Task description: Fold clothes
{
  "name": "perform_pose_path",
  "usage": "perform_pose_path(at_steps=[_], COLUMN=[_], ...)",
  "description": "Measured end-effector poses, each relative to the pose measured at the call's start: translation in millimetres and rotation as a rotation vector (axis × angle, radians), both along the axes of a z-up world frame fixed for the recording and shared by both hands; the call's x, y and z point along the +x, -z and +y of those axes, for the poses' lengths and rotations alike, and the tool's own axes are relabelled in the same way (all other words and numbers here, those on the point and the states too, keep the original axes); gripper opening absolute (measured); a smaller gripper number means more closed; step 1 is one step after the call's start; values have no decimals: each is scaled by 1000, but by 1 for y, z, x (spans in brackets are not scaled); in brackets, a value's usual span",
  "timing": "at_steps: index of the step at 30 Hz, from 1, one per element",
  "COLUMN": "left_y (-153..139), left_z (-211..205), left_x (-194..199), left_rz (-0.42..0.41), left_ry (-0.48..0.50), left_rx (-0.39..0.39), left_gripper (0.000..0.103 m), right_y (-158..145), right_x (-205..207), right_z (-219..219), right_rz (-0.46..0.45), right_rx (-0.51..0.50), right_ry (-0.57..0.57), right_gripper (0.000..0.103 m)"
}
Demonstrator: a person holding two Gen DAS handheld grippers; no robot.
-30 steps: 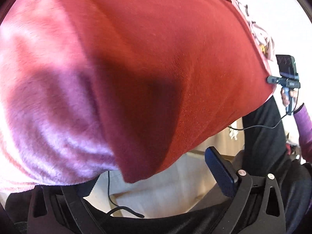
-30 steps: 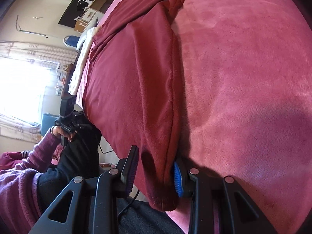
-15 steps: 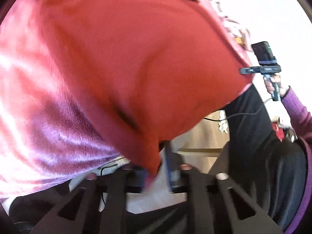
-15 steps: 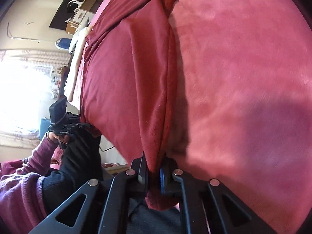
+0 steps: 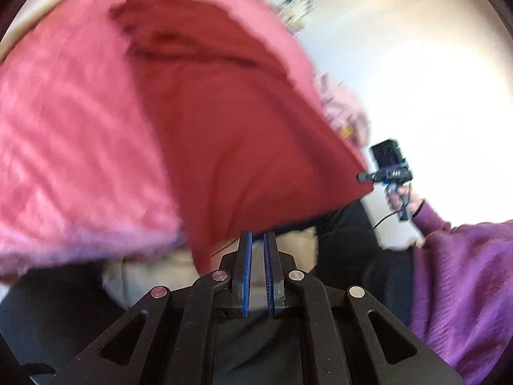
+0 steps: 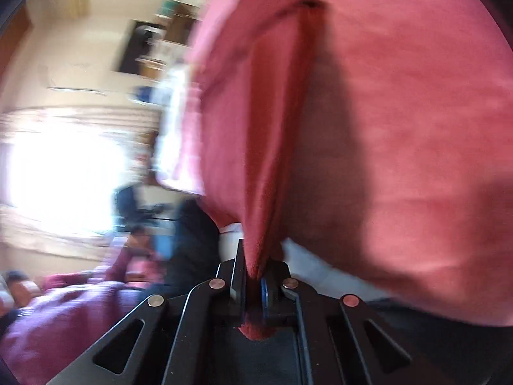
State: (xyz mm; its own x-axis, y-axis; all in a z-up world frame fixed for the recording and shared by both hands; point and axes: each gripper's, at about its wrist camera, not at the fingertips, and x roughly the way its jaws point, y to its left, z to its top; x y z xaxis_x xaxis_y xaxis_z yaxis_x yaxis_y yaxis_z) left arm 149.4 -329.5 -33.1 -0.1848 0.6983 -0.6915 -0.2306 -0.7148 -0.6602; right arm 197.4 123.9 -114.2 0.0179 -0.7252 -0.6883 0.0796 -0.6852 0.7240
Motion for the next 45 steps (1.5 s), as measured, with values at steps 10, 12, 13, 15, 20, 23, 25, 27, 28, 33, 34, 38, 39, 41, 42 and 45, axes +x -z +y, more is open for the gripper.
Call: perform_pose_path(at_steps=[10, 12, 13, 15, 20, 23, 25, 27, 28, 33, 34, 38, 39, 41, 42, 45], left_y=[-26, -39, -45, -55, -48, -33, -17, 0, 6, 16, 18, 16, 15, 16, 16, 17], left_z=[-1, 4, 9, 17, 40, 47, 49, 50, 51, 50, 50, 57, 60, 70, 74, 78], left_x=[-132, -180, -206, -260, -379, -438, -466, -483, -491, -505, -507, -507, -507, -507, -506, -507], left_rz=[58, 80, 91, 118, 125, 91, 60, 17, -3, -3, -18, 1, 5, 6, 15, 14], left_ry=[-288, -316, -324, -349, -328, -324, -325, -302, -287, -265, -261, -184, -164, -116, -100, -94], left_rx=[6, 22, 22, 3, -120, -158, -158, -145, -129, 21, 40, 32, 42, 53, 39, 29], left_gripper=[70, 72, 72, 72, 74, 74, 74, 74, 77, 80, 80, 80, 80, 80, 80, 80], right_y=[-74, -85, -88, -85, -71, -61, -49, -31, -24, 0, 2, -9, -15, -25, -29, -35], right_x=[-120, -169, -193, -244, -365, -421, -448, -471, -479, -499, -501, -509, -510, -513, -514, -512], right_z=[-5, -32, -46, -73, -141, -169, -188, -201, -204, -210, -212, -225, -227, -228, -230, -235], right_rz=[337, 364, 372, 343, 274, 271, 254, 204, 185, 118, 122, 185, 206, 221, 222, 220], right_rx=[175, 152, 141, 101, 42, 57, 91, 113, 120, 10, 13, 68, 63, 9, -14, -15], right_ry=[12, -14, -19, -13, -38, -34, -49, -59, -54, -41, -46, -31, -19, 3, 6, -16], right_gripper=[26, 26, 26, 26, 26, 26, 26, 26, 26, 25, 21, 3, 2, 1, 1, 5])
